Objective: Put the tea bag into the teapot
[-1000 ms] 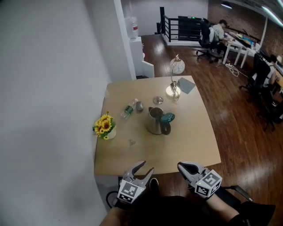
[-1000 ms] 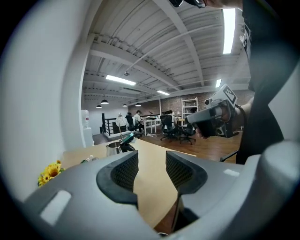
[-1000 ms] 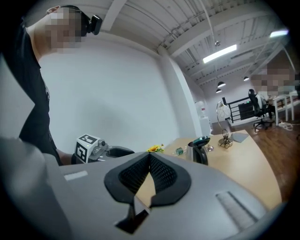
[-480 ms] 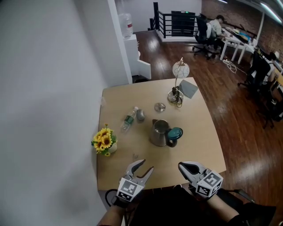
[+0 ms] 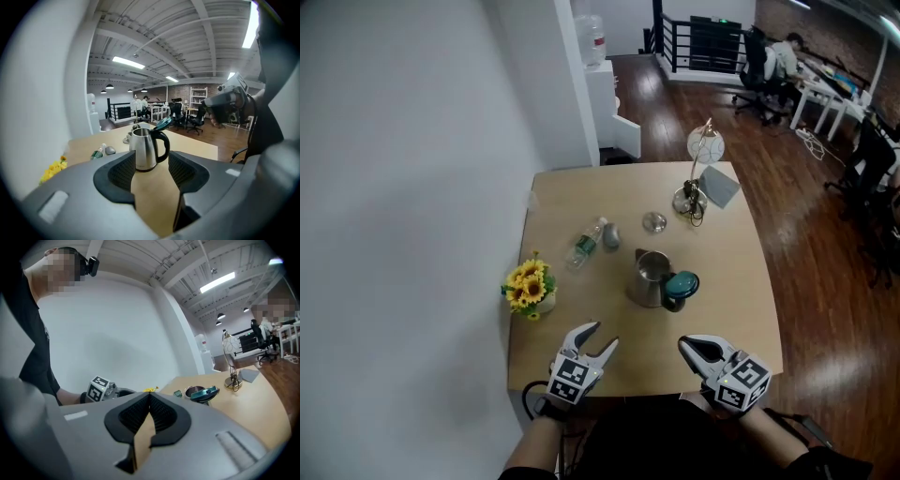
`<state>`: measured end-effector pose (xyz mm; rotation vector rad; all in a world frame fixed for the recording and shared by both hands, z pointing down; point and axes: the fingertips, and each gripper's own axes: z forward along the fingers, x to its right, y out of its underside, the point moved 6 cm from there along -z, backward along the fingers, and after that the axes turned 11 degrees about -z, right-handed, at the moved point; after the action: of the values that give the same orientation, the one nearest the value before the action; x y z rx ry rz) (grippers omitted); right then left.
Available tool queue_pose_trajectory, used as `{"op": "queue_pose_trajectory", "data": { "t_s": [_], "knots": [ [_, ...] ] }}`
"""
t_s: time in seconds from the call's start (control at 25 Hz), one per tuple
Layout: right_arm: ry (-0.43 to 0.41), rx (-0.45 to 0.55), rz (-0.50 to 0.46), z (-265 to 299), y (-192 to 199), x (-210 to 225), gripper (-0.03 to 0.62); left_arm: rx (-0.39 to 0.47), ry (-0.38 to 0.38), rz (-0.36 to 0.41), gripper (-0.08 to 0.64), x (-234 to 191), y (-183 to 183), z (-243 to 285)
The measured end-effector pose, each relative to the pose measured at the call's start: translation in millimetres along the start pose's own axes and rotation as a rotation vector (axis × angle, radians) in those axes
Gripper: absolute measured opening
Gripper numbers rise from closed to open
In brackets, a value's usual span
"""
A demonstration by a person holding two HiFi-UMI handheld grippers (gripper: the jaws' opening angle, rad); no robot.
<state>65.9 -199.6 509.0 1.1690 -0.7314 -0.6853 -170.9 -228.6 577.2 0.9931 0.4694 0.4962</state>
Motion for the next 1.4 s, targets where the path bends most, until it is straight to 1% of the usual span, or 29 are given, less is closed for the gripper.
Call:
{"op": "queue_pose_trajectory", "data": {
  "t_s": [0.12, 0.24, 0.32, 0.36, 0.48, 0.52, 0.6, 0.68, 0.8, 0.84, 1.04, 1.12, 1.2, 1.24, 1.32, 1.4],
  "knots": [
    [-0.023, -0.032, 0.006, 7.3, 9.7, 3.5, 0.008, -0.037, -0.051, -0.063, 0.213, -31.7, 16.3, 13.3],
    [-0.047, -0.063, 0.043, 15.2, 20.3, 7.4, 0.008, -0.097, -0.064, -0.104, 0.213, -53.6, 36.3, 29.0],
    [-0.054, -0.078, 0.045, 21.5, 25.8, 11.1, 0.008, -0.155, -0.087, -0.106, 0.213, -68.2, 52.7, 41.3],
    [-0.053, -0.087, 0.046, 24.3, 29.3, 13.4, 0.008, -0.188, -0.097, -0.121, 0.213, -75.3, 63.2, 48.1],
    [-0.051, -0.127, 0.056, 32.1, 43.4, 21.0, 0.008, -0.272, -0.111, -0.205, 0.212, -90.6, 95.0, 67.3],
    [-0.05, -0.144, 0.055, 35.2, 48.7, 23.5, 0.008, -0.3, -0.118, -0.205, 0.212, -94.6, 105.2, 73.4],
    [-0.052, -0.172, 0.056, 41.1, 57.9, 27.9, 0.008, -0.36, -0.131, -0.177, 0.207, -100.2, 123.1, 84.6],
    [-0.059, -0.185, 0.076, 45.4, 62.8, 30.9, 0.008, -0.406, -0.14, -0.16, 0.181, -103.2, 135.7, 93.7],
    [-0.069, -0.188, 0.097, 50.0, 63.1, 31.4, 0.008, -0.448, -0.161, -0.129, 0.14, -106.2, 147.4, 103.7],
    [-0.07, -0.19, 0.098, 50.8, 63.2, 30.7, 0.008, -0.459, -0.172, -0.113, 0.111, -107.3, 150.3, 105.6],
    [-0.065, -0.186, 0.112, 49.1, 61.7, 29.3, 0.008, -0.468, -0.204, -0.104, 0.005, -110.6, 155.1, 108.9],
    [-0.061, -0.179, 0.113, 47.7, 60.1, 29.6, 0.008, -0.465, -0.211, -0.096, 0.0, -111.6, 154.0, 108.9],
    [-0.054, -0.172, 0.115, 46.0, 58.6, 30.3, 0.008, -0.442, -0.211, -0.086, 0.0, -111.5, 145.6, 106.3],
    [-0.049, -0.168, 0.118, 44.9, 57.7, 30.9, 0.008, -0.417, -0.211, -0.074, 0.0, -111.2, 136.1, 103.6],
    [-0.041, -0.157, 0.12, 42.4, 55.1, 32.9, 0.008, -0.338, -0.217, -0.054, 0.0, -111.0, 108.7, 96.2],
    [-0.03, -0.146, 0.116, 40.0, 52.8, 35.7, 0.008, -0.243, -0.233, -0.064, 0.0, -112.7, 81.9, 87.8]
  ]
}}
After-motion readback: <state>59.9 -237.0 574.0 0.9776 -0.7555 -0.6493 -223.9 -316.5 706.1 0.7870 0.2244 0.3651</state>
